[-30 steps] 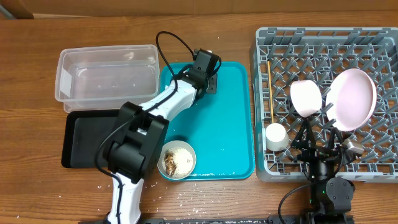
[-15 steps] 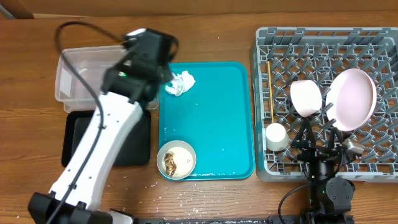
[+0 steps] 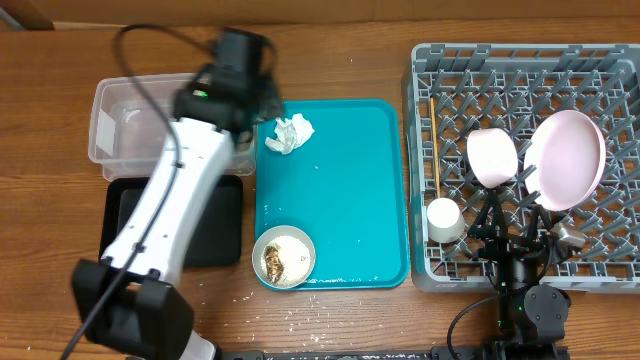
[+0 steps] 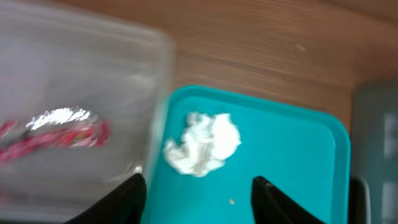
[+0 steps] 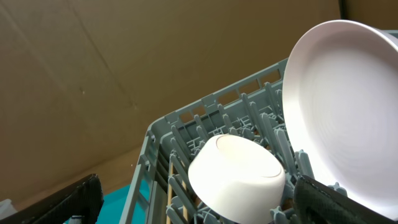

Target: Sort waste into correct bins and load items into the dishwasher

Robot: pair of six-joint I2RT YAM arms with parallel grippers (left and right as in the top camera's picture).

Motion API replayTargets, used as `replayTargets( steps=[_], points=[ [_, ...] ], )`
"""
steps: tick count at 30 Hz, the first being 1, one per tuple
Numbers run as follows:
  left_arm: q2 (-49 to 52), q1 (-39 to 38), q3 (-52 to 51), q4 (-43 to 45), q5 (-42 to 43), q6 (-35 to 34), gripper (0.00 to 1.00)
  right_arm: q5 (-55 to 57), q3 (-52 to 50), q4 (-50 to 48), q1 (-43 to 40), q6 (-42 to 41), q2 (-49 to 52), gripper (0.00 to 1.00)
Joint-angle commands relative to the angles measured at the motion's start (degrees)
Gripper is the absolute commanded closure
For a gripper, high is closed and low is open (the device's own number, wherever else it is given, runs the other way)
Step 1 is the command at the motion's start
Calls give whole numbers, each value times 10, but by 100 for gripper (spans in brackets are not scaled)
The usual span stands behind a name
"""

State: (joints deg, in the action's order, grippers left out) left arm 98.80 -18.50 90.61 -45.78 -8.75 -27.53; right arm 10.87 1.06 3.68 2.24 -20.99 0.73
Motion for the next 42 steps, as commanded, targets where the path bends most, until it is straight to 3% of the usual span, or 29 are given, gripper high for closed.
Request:
replayTargets(
  steps=[1, 5, 11, 13, 14, 16, 20, 24, 29, 32, 35, 42],
  points=[
    [74, -65, -33, 28, -114, 98, 40, 1, -6, -3, -2, -3, -6, 0],
    [174, -69, -33, 73, -111, 100, 39, 1, -6, -3, -2, -3, -6, 0],
    [245, -65, -33, 131, -96, 100, 34, 1, -6, -3, -2, -3, -6, 0],
    [256, -65, -33, 130, -94, 99, 44, 1, -6, -3, -2, -3, -6, 0],
    [260, -65, -33, 127, -71, 97, 72, 1, -6, -3, -2, -3, -6, 0],
    [253, -65, -26, 111, -44, 99, 96, 1, -6, -3, -2, -3, -6, 0],
    [183, -67, 38, 8, -17, 73, 96, 1, -6, -3, -2, -3, -6, 0],
    [56, -33, 96, -81, -71, 45, 96, 1, -6, -3, -2, -3, -6, 0],
    [48, 69, 71, -118, -68, 16, 96, 1, -6, -3, -2, -3, -6, 0],
    [78, 104, 68, -103, -42, 49, 70, 1, -6, -3, -2, -3, -6, 0],
    [63, 110, 85, -111, 11, 97, 68, 1, -6, -3, -2, -3, -6, 0],
    [-40, 65, 127, -233, 137, 95, 65, 1, -6, -3, -2, -3, -6, 0]
  ],
)
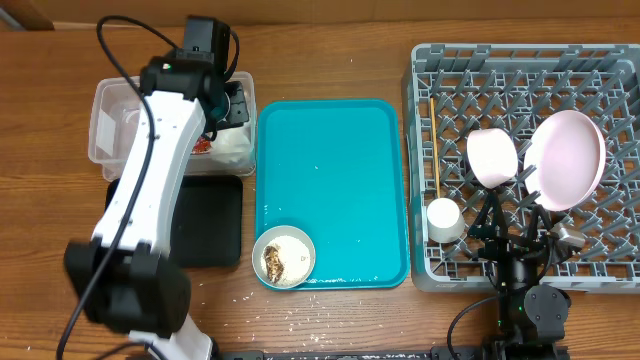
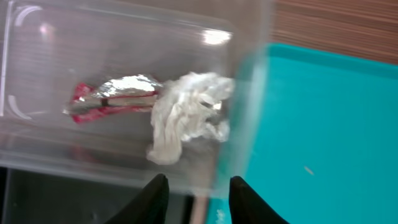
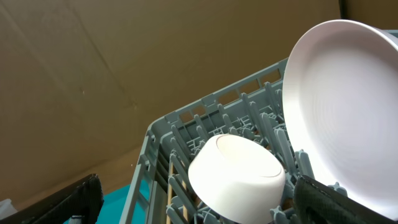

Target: Sort waste into correct bins and load items into the dishwasher

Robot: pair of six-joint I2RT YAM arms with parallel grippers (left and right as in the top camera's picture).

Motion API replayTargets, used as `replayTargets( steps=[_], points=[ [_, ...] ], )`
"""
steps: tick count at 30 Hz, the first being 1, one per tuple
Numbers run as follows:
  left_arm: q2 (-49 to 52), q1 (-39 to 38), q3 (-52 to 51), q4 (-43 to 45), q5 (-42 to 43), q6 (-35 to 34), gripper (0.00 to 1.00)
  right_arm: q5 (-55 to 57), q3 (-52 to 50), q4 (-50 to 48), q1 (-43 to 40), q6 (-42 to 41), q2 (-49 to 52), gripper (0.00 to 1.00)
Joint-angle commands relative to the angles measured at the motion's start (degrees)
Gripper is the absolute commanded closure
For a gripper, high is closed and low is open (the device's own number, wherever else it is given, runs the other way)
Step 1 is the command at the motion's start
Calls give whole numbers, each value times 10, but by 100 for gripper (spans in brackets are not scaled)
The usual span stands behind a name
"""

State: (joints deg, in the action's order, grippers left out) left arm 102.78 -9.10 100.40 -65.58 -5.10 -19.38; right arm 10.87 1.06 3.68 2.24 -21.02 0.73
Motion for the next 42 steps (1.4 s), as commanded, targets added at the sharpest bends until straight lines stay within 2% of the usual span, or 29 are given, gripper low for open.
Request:
replayTargets(
  steps=[1, 2, 4, 7, 10, 11, 15, 17, 21, 23, 27, 29, 32, 33, 36, 42],
  points=[
    [-88, -38, 29, -51, 118, 13, 66, 1, -6, -3, -2, -2, -6, 0],
    [-98, -65, 29, -96, 132, 3, 67, 1, -6, -3, -2, -3, -6, 0],
    [-96, -112, 25, -154, 104, -18, 68, 1, -6, -3, -2, -2, -6, 0],
    [-90, -200, -35, -192, 55, -93, 70, 1, -6, -3, -2, -3, -6, 0],
    [-90, -282, -139, -146, 55, -160, 73, 1, -6, -3, -2, -3, -6, 0],
    [-90, -323, -202, -102, 56, -192, 73, 1, -6, -3, -2, -2, -6, 0],
    [-85, -390, -328, 17, 48, -194, 72, 1, -6, -3, -2, -3, -6, 0],
    [-78, -394, -353, 48, 33, -195, 72, 1, -6, -3, -2, -2, -6, 0],
    [-55, -390, -373, 59, -66, -226, 77, 1, -6, -3, -2, -2, -6, 0],
    [-48, -390, -373, 72, -84, -224, 76, 1, -6, -3, -2, -3, -6, 0],
    [-17, -391, -374, 81, -72, -210, 77, 1, -6, -3, -2, -2, -6, 0],
    [9, -391, -374, 98, -52, -181, 78, 1, -6, -3, -2, -3, -6, 0],
    [26, -390, -373, 103, -52, -179, 87, 1, -6, -3, -2, -3, -6, 0],
    [25, -388, -372, 99, -55, -179, 96, 1, -6, -3, -2, -3, -6, 0],
    [24, -384, -349, 77, -60, -178, 96, 1, -6, -3, -2, -3, -6, 0],
    [15, -356, -219, -49, -58, -179, 96, 1, -6, -3, -2, -3, -6, 0]
  ],
)
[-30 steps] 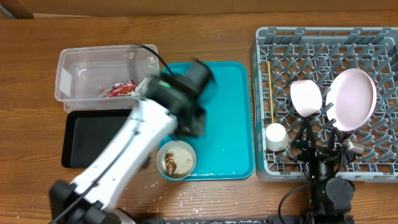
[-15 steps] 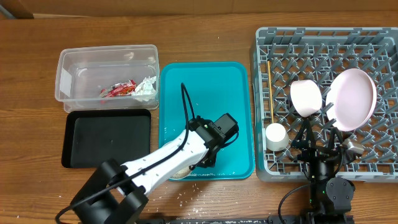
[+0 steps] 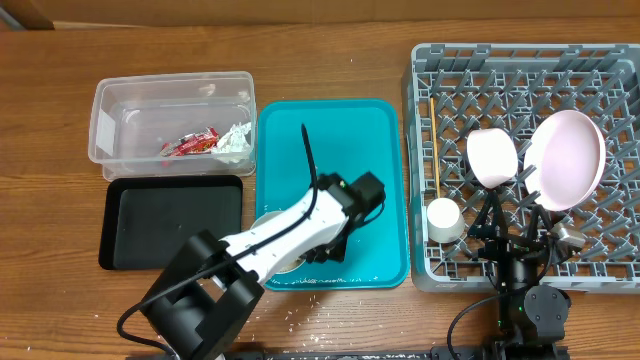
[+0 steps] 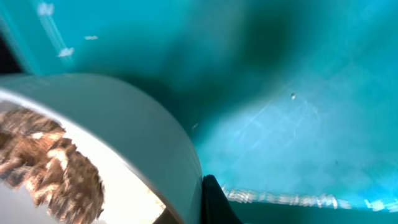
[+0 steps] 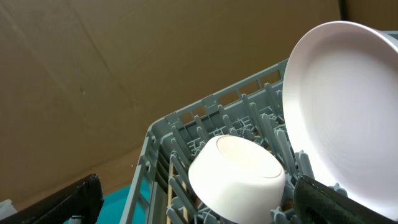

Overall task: Sort waste into correct bins and load items into the dishwasher
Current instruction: 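Grasp the rice bowl rim with the left gripper and lift it, then tilt the rice bowl over the black tray to dump the scraps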

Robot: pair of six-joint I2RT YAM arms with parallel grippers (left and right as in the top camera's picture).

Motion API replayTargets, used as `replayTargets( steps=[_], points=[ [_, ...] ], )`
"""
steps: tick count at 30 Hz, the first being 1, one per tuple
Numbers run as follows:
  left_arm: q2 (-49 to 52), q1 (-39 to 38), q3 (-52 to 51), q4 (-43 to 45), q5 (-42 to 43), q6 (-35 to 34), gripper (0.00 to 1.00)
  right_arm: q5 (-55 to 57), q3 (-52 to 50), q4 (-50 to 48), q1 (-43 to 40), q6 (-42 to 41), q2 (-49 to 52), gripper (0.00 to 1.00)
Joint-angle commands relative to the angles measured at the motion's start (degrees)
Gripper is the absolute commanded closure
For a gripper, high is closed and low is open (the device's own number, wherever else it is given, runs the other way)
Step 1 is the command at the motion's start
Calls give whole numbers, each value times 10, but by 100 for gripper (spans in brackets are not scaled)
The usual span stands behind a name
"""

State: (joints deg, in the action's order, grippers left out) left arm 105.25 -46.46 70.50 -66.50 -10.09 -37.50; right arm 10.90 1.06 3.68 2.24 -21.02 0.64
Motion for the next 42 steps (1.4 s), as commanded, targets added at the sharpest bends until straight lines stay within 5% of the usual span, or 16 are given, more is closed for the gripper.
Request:
replayTargets(
  steps=[1, 4, 11, 14, 18, 21, 27, 35, 42],
  points=[
    [-16, 26, 98, -51, -7, 3, 96, 1, -6, -3, -2, -2, -5, 0],
    [-49, 67, 111, -52, 26, 12, 96, 1, -6, -3, -2, -2, -5, 0],
    [-137, 331, 77, -48, 295, 194, 96, 1, -6, -3, -2, -2, -5, 0],
    [-148, 510, 19, -29, 481, 339, 95, 1, -6, -3, -2, -2, -5, 0],
    [-141, 653, -64, 23, 656, 477, 92, 1, -6, -3, -2, -3, -5, 0],
    [-126, 745, -140, 111, 690, 512, 89, 0, -6, -3, -2, -3, -5, 0],
    [-96, 850, -197, 153, 954, 585, 89, 1, -6, -3, -2, -2, -5, 0],
    [-96, 876, -197, 137, 953, 585, 95, 1, -6, -3, -2, -3, -5, 0],
    [-97, 853, -195, 40, 881, 663, 67, 1, -6, -3, -2, -2, -5, 0]
  ],
)
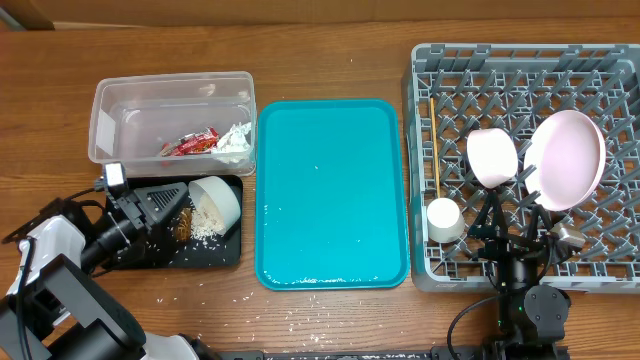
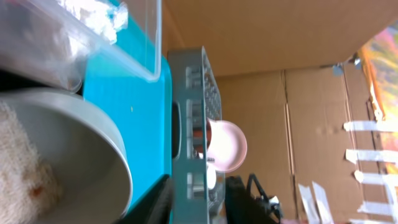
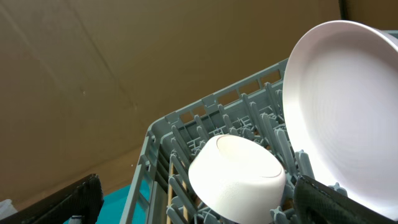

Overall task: Sort waste into correct bins and load items into the dishwasher
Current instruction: 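Tilt the rice bowl over the black tray to dump the scraps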

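Observation:
A small white bowl (image 1: 218,197) lies tipped on its side over the black tray (image 1: 225,255). Rice and brown scraps (image 1: 195,225) are spilled beside it. My left gripper (image 1: 180,203) points at the bowl from the left. In the left wrist view the bowl (image 2: 62,155) sits just left of the left gripper (image 2: 199,202), whose fingers stand apart with nothing between them. The clear bin (image 1: 100,130) holds a red wrapper (image 1: 190,143) and a crumpled tissue (image 1: 235,140). My right gripper (image 1: 515,250) rests open at the dish rack (image 1: 520,60).
The teal tray (image 1: 330,190) lies between the bins and the rack, with a few crumbs on it. In the rack stand a pink bowl (image 3: 239,177), a pink plate (image 3: 342,118), a white cup (image 1: 443,217) and a chopstick (image 1: 435,140).
The left arm has gone from the teal tray's front to the black tray at the left. The bowl went with it, now lies on its side there, and its food is spilled out.
The left gripper stood open over a tissue on the teal tray. Then the tissue lay in the clear bin beside the wrapper. Then the gripper was at the bowl of scraps on the teal tray. Now bowl and scraps are in the black tray. The right arm never moved.

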Robot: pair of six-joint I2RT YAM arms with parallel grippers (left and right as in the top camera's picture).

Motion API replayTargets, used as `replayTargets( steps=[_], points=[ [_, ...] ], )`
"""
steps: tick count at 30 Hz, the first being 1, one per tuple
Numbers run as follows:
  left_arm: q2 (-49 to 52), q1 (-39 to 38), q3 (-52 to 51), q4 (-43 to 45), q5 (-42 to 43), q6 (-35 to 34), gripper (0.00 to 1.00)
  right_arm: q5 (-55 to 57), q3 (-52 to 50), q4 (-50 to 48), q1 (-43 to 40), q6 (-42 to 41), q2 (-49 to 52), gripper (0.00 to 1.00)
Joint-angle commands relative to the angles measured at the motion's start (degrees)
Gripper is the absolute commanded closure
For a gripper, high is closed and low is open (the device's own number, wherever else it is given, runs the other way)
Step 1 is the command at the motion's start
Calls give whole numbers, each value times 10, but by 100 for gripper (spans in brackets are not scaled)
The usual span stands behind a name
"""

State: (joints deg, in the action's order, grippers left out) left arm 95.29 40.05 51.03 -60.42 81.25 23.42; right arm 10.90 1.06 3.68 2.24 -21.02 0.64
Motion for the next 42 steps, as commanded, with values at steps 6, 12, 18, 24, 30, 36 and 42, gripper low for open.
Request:
replayTargets(
  steps=[6, 12, 18, 24, 30, 36, 42],
  points=[
    [-64, -25, 30, -42, -105, 24, 69, 1, -6, -3, -2, -2, -5, 0],
    [-236, -119, 88, 8, -400, -221, 62, 1, -6, -3, -2, -3, -5, 0],
    [-250, -282, 78, 7, -617, -435, 60, 0, -6, -3, -2, -2, -5, 0],
    [-229, -289, 72, 9, -683, -457, 53, 1, -6, -3, -2, -2, -5, 0],
    [-171, -295, 22, 112, -612, -457, 54, 0, -6, -3, -2, -2, -5, 0],
    [-94, -297, 4, 184, -560, -457, 76, 0, -6, -3, -2, -3, -5, 0],
    [-90, -296, 4, 193, -557, -457, 92, 1, -6, -3, -2, -2, -5, 0]
  ],
)
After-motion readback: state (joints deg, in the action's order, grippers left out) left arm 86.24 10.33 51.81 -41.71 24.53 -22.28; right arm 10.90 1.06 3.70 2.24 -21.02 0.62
